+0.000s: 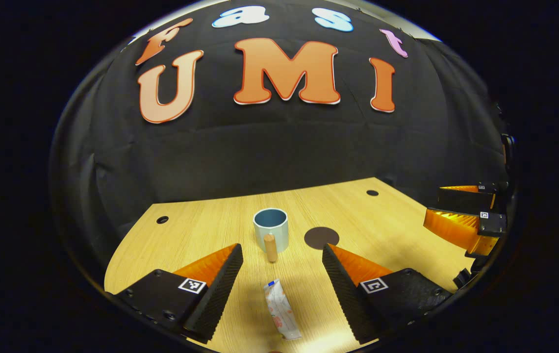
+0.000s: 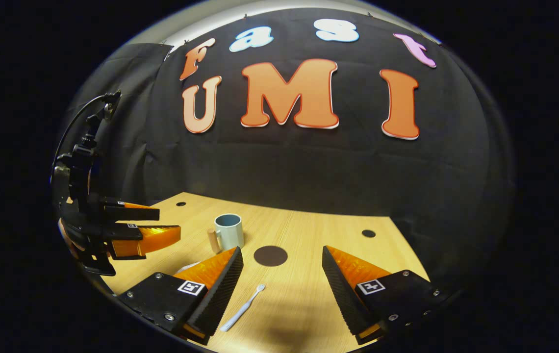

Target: Put the toothbrush and toothpaste on the desktop into the cup, then pick up the cup and place it on the coaster on the desktop.

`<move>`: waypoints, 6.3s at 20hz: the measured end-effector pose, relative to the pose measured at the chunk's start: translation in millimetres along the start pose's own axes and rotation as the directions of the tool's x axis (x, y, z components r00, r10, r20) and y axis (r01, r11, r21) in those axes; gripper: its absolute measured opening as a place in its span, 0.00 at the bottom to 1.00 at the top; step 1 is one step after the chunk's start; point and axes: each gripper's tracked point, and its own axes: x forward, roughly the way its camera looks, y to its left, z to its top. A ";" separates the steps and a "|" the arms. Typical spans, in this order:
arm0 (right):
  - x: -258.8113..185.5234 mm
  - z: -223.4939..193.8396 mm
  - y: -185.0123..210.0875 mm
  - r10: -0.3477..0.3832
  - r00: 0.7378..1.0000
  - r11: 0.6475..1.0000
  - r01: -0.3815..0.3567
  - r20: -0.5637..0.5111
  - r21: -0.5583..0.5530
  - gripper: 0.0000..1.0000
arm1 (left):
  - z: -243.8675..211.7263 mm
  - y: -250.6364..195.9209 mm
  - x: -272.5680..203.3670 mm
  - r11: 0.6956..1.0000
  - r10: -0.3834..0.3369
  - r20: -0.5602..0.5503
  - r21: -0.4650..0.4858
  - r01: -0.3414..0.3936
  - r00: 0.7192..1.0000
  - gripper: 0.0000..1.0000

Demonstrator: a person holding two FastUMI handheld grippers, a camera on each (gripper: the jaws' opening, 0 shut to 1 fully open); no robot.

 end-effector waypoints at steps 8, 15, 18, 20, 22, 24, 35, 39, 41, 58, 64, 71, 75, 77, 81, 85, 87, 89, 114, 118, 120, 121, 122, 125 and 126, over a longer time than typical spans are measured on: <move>22.3 -68.6 23.8 0.083 0.932 0.995 -0.057 -0.352 0.083 0.93 | -41.5 -3.0 13.3 0.997 -0.078 -0.296 0.001 0.082 0.952 0.98; 26.9 -112.5 49.0 0.176 0.810 0.970 -0.046 -0.559 0.238 0.78 | -61.1 -1.0 6.2 0.994 -0.101 -0.525 -0.085 0.067 0.845 0.97; 34.1 -120.5 53.0 0.169 0.789 0.972 -0.035 -0.590 0.231 0.74 | -68.4 0.9 4.6 0.992 -0.104 -0.582 -0.120 0.042 0.807 0.95; 37.5 -129.1 57.9 0.168 0.762 0.973 -0.025 -0.626 0.230 0.60 | -70.2 1.0 5.6 0.990 -0.109 -0.619 -0.137 0.030 0.778 0.92; 43.9 -142.7 53.3 0.129 0.742 0.979 0.009 -0.658 0.201 0.65 | -65.7 4.6 6.1 0.987 -0.118 -0.644 -0.158 0.019 0.756 0.91; 48.9 -160.4 58.1 0.122 0.720 0.977 0.033 -0.683 0.210 0.63 | -63.1 5.2 3.1 0.983 -0.115 -0.670 -0.186 -0.016 0.733 0.85; 66.0 -186.5 61.5 0.072 0.672 0.978 0.098 -0.737 0.185 0.24 | -40.2 16.4 13.4 0.983 -0.094 -0.730 -0.177 -0.054 0.676 0.57; 72.5 -186.9 68.5 0.113 0.691 0.974 0.066 -0.714 0.218 0.08 | -5.0 29.5 31.2 0.982 -0.047 -0.729 -0.159 -0.103 0.683 0.20; 75.4 -186.6 70.1 0.139 0.701 0.964 0.067 -0.700 0.258 0.05 | 17.6 28.8 49.6 0.979 -0.079 -0.710 -0.189 -0.081 0.700 0.18; 65.4 -97.4 42.6 0.141 0.915 0.971 -0.054 -0.378 0.233 0.04 | 239.7 33.7 79.1 0.976 -0.114 -0.317 -0.214 0.046 0.941 0.12; 69.8 -67.3 36.4 0.119 0.967 0.979 -0.077 -0.226 0.188 0.04 | 281.8 58.9 60.2 0.980 0.003 -0.035 -0.201 -0.010 0.999 0.12; 80.5 -24.4 36.6 0.100 0.995 0.988 -0.097 -0.020 0.119 0.04 | 352.0 79.7 42.1 0.986 0.054 0.221 -0.167 -0.016 0.974 0.12; 91.3 -4.3 28.0 0.079 0.995 0.990 -0.085 0.055 0.116 0.04 | 387.1 84.7 58.6 0.982 0.065 0.362 -0.190 0.005 0.930 0.11; 94.2 3.2 23.2 0.070 0.993 0.993 -0.078 0.091 0.089 0.04 | 400.6 90.7 63.5 0.980 0.080 0.419 -0.200 0.006 0.904 0.12; 99.0 16.6 20.6 0.077 0.986 0.993 -0.089 0.150 0.078 0.04 | 422.5 98.1 73.7 0.977 0.089 0.511 -0.210 0.024 0.855 0.12; 110.8 24.6 21.5 0.087 0.981 0.992 -0.102 0.171 0.080 0.04 | 436.2 104.8 91.7 0.978 0.081 0.565 -0.206 0.045 0.821 0.11; 115.9 30.6 24.5 0.095 0.978 0.991 -0.110 0.187 0.071 0.04 | 435.6 112.0 103.8 0.973 0.084 0.578 -0.223 0.058 0.812 0.11; 122.6 35.0 27.1 0.099 0.975 0.991 -0.114 0.197 0.064 0.04 | 430.5 117.4 117.3 0.969 0.085 0.572 -0.240 0.068 0.816 0.11; 189.6 102.7 60.4 0.141 0.902 0.970 -0.208 0.408 0.124 0.04 | 343.7 97.8 186.2 0.949 -0.054 0.358 -0.272 0.159 0.932 0.28; 199.3 107.4 64.6 0.150 0.888 0.962 -0.232 0.435 0.142 0.04 | 349.1 104.6 164.4 0.937 -0.069 0.394 -0.289 0.194 0.917 0.67; 202.5 111.8 65.8 0.150 0.876 0.956 -0.247 0.459 0.159 0.04 | 348.9 115.3 156.9 0.944 -0.044 0.394 -0.286 0.168 0.918 0.84; 204.4 114.3 66.1 0.148 0.870 0.953 -0.252 0.470 0.166 0.04 | 349.3 120.8 152.8 0.948 -0.033 0.393 -0.279 0.153 0.919 0.90; 206.1 115.8 67.1 0.150 0.862 0.949 -0.262 0.484 0.174 0.04 | 347.8 127.4 148.2 0.954 -0.017 0.388 -0.269 0.131 0.921 0.94; 211.6 125.2 70.8 0.142 0.838 0.935 -0.289 0.527 0.207 0.04 | 347.6 155.2 129.6 0.961 0.054 0.394 -0.269 0.059 0.917 0.96; 213.6 127.2 70.9 0.137 0.829 0.930 -0.296 0.541 0.217 0.04 | 347.5 162.6 122.3 0.961 0.073 0.402 -0.272 0.043 0.913 0.96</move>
